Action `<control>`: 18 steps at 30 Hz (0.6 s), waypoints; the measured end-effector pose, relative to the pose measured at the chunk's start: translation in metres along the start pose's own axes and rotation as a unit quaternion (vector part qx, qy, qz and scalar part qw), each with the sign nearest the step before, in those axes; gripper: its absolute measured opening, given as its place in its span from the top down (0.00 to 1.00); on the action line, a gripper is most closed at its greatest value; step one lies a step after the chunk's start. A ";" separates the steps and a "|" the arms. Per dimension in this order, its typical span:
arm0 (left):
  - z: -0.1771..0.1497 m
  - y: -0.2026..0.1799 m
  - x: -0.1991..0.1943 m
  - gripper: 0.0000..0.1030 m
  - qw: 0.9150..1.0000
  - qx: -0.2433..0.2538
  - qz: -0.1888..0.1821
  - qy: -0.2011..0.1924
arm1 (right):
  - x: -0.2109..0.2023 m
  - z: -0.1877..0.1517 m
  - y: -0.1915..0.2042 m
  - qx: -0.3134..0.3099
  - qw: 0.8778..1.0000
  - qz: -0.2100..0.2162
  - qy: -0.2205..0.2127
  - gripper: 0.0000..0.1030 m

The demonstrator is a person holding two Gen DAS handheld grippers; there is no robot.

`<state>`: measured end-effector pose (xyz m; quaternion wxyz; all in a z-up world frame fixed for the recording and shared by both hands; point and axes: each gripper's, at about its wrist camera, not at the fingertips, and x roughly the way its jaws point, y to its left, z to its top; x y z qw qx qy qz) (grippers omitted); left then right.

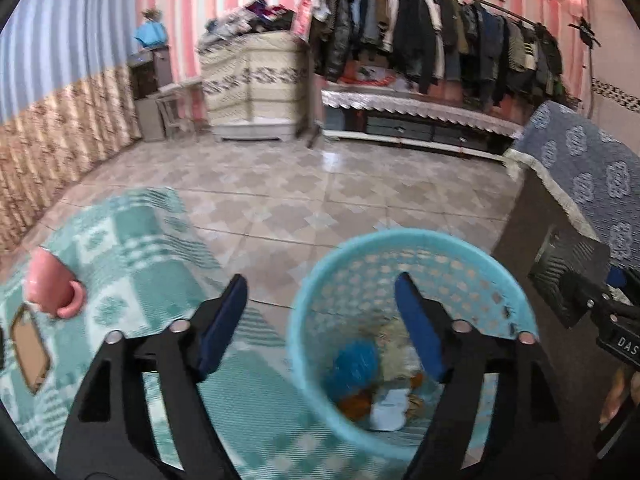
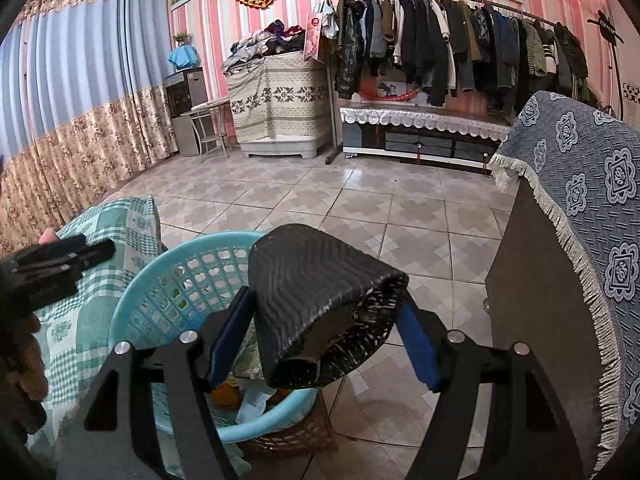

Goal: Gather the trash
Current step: 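Open both tools to drop the bag and hat into the basket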

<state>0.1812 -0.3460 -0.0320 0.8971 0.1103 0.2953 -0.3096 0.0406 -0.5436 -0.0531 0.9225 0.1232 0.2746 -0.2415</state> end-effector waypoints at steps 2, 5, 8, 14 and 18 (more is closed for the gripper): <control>0.001 0.012 -0.007 0.17 1.000 -0.012 0.013 -0.007 | 0.001 0.000 0.005 -0.002 1.000 0.002 0.000 0.32; 0.000 0.028 -0.020 0.11 0.999 -0.020 0.034 -0.020 | 0.004 0.001 0.017 -0.004 1.000 0.007 0.002 0.32; -0.005 0.043 -0.034 0.05 0.998 -0.027 0.054 -0.033 | 0.012 0.005 0.031 -0.006 1.000 0.015 0.006 0.32; -0.021 0.073 -0.064 0.05 0.995 -0.038 0.084 -0.034 | 0.040 0.007 0.057 -0.009 0.999 0.025 0.036 0.30; -0.034 0.098 -0.096 0.05 0.991 -0.058 0.116 -0.037 | 0.056 0.006 0.071 -0.017 0.997 0.022 0.065 0.20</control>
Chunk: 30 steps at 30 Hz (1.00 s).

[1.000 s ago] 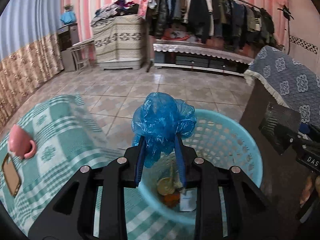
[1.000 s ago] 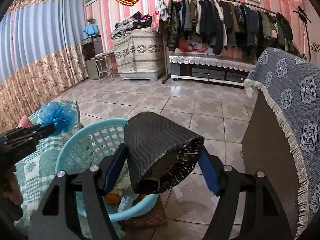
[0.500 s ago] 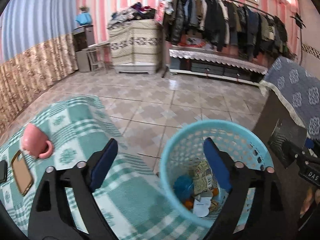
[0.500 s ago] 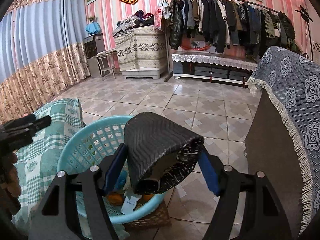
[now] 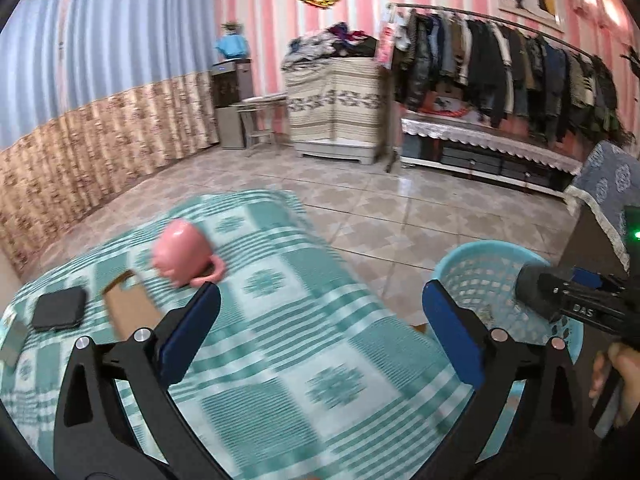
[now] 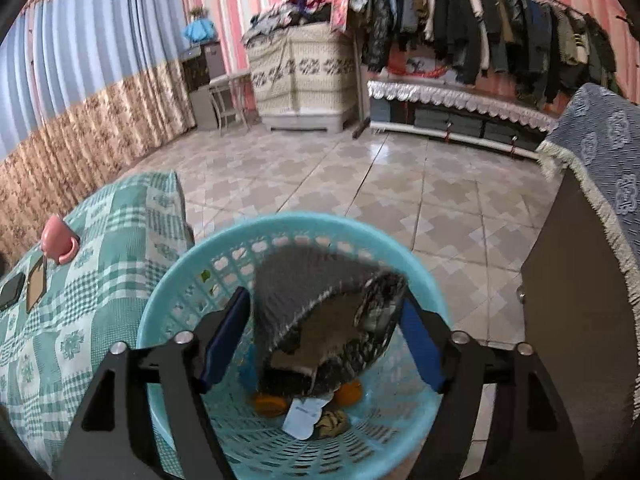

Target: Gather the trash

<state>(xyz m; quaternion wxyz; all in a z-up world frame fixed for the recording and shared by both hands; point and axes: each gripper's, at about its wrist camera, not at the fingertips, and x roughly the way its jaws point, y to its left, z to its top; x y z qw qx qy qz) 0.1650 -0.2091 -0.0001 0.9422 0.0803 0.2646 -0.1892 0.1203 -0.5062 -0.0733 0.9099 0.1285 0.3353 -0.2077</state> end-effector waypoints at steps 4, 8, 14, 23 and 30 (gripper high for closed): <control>-0.005 0.029 -0.025 0.05 0.999 -0.026 0.018 -0.001 | 0.000 0.000 0.003 0.006 1.000 0.002 0.014 0.15; -0.018 0.053 -0.049 0.05 0.999 -0.043 0.028 -0.001 | -0.022 -0.006 0.004 0.013 1.000 -0.005 0.000 0.08; -0.048 0.087 -0.083 0.05 0.997 -0.077 0.026 0.011 | -0.074 -0.020 0.023 0.003 0.999 0.010 -0.040 0.04; -0.091 0.109 -0.140 0.05 0.990 -0.094 0.101 -0.009 | -0.134 -0.075 0.092 -0.051 0.993 0.078 -0.066 0.04; -0.126 0.118 -0.181 0.05 0.984 -0.104 0.146 -0.022 | -0.174 -0.113 0.127 -0.080 0.985 0.122 -0.094 0.04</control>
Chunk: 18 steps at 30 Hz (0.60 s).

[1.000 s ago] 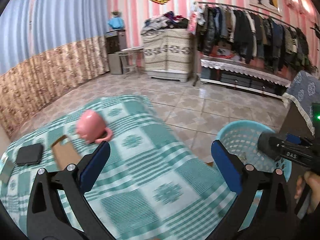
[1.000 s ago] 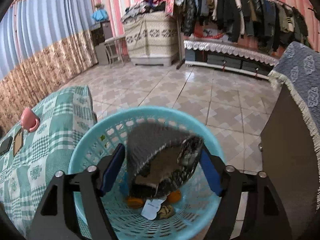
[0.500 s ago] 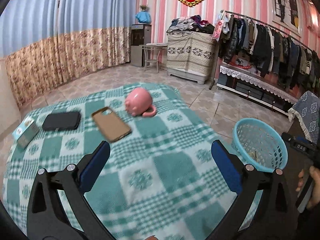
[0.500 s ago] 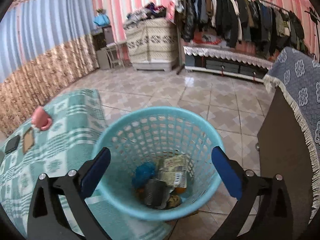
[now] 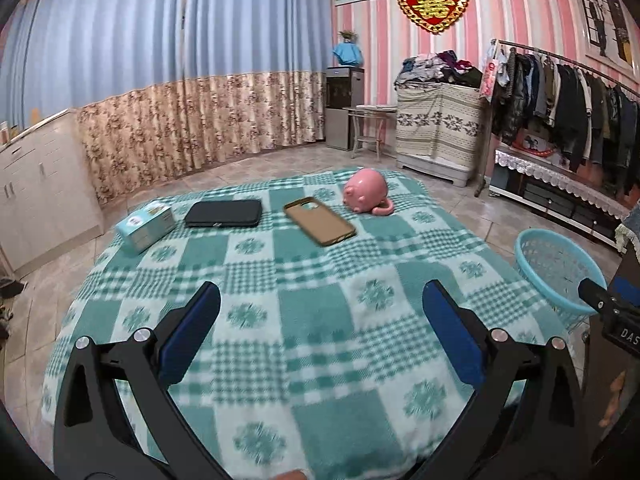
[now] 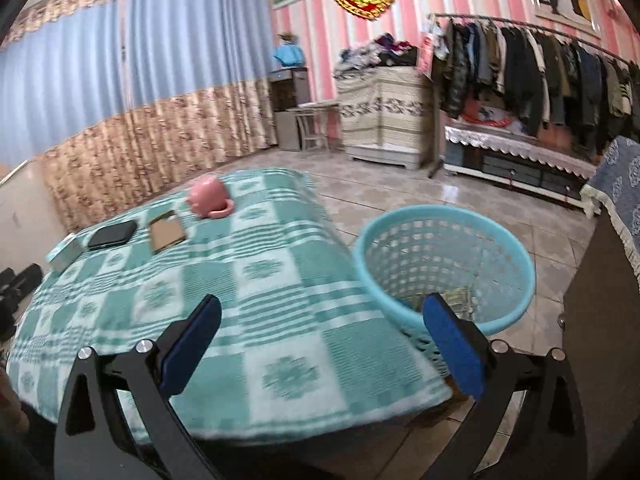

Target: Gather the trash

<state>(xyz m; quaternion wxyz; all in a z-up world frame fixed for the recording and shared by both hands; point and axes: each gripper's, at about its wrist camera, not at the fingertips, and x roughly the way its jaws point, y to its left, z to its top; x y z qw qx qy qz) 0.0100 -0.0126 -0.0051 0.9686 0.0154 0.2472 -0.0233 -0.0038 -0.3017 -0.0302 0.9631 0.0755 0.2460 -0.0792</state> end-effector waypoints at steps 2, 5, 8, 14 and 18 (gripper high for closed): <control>-0.006 0.002 -0.006 0.05 1.000 -0.002 0.005 -0.003 | -0.009 -0.006 0.006 -0.011 1.000 0.000 -0.010 0.04; -0.014 0.003 -0.018 0.05 1.000 -0.003 0.014 -0.015 | -0.018 -0.010 0.014 -0.022 1.000 0.001 -0.017 0.04; -0.016 -0.002 -0.030 0.05 0.999 0.001 0.011 -0.031 | -0.031 -0.010 0.018 -0.027 0.999 0.008 -0.031 0.04; -0.019 -0.008 -0.048 0.05 0.999 -0.006 -0.009 -0.042 | -0.050 -0.008 0.030 -0.041 0.998 0.016 -0.051 0.04; -0.022 -0.006 -0.057 0.05 0.999 -0.008 -0.001 -0.051 | -0.055 -0.010 0.034 -0.045 0.997 0.019 -0.055 0.04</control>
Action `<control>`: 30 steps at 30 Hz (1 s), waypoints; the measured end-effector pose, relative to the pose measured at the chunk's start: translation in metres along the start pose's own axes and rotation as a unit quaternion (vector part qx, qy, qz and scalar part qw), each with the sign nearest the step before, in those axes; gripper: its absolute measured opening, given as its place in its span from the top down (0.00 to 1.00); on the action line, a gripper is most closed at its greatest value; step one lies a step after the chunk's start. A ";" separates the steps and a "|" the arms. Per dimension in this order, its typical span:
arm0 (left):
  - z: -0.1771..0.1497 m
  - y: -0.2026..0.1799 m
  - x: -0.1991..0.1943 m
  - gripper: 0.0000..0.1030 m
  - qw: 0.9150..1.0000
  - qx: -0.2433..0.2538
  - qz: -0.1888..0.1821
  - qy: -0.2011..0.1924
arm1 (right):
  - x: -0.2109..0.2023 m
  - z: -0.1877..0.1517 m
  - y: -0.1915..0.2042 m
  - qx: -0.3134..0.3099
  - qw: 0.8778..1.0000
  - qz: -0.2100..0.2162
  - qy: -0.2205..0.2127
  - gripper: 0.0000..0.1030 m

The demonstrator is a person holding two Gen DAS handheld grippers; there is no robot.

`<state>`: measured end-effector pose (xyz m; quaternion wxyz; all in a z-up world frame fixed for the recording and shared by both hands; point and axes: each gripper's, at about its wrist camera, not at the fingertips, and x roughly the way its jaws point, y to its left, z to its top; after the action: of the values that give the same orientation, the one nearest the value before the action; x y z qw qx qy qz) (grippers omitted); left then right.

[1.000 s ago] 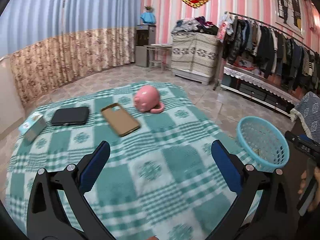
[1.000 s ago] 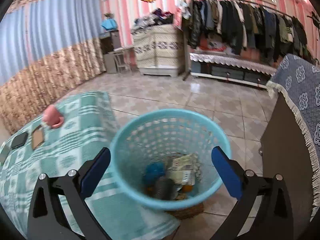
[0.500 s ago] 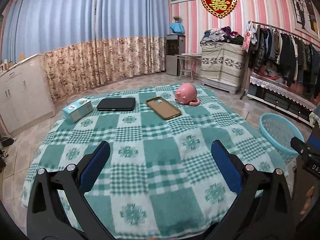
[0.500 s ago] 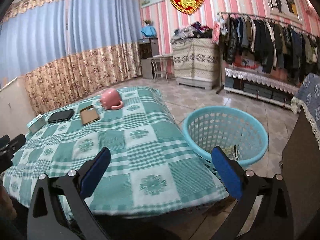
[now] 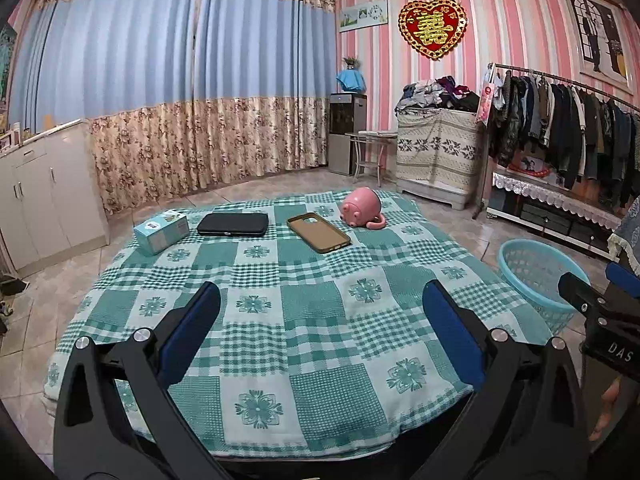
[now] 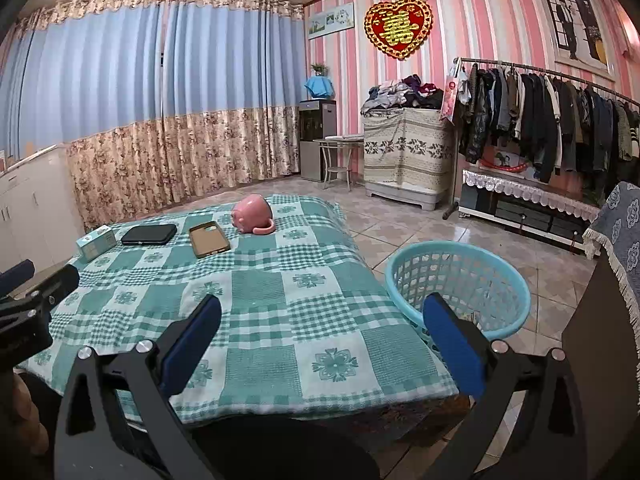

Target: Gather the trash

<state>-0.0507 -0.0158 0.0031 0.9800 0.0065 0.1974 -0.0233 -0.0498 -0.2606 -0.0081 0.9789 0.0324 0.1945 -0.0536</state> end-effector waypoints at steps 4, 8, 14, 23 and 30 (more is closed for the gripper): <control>-0.004 0.002 -0.002 0.05 1.000 0.000 0.010 0.001 | -0.006 0.001 0.003 -0.002 1.000 0.001 -0.006 0.04; -0.005 0.005 -0.001 0.05 1.000 -0.005 0.013 0.004 | -0.010 0.001 0.003 -0.003 1.000 0.001 -0.009 0.04; -0.004 0.007 -0.004 0.05 1.000 -0.003 0.019 -0.002 | -0.013 0.001 0.007 -0.007 1.000 0.004 -0.012 0.04; -0.005 0.005 -0.008 0.05 1.000 0.002 0.019 -0.009 | -0.012 0.000 0.008 -0.007 1.000 0.005 -0.011 0.04; -0.005 0.005 -0.010 0.05 1.000 -0.001 0.018 -0.009 | -0.013 0.000 0.008 -0.009 1.000 0.005 -0.014 0.04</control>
<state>-0.0614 -0.0107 0.0023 0.9820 0.0087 0.1886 -0.0055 -0.0612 -0.2511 -0.0031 0.9820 0.0242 0.1812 -0.0471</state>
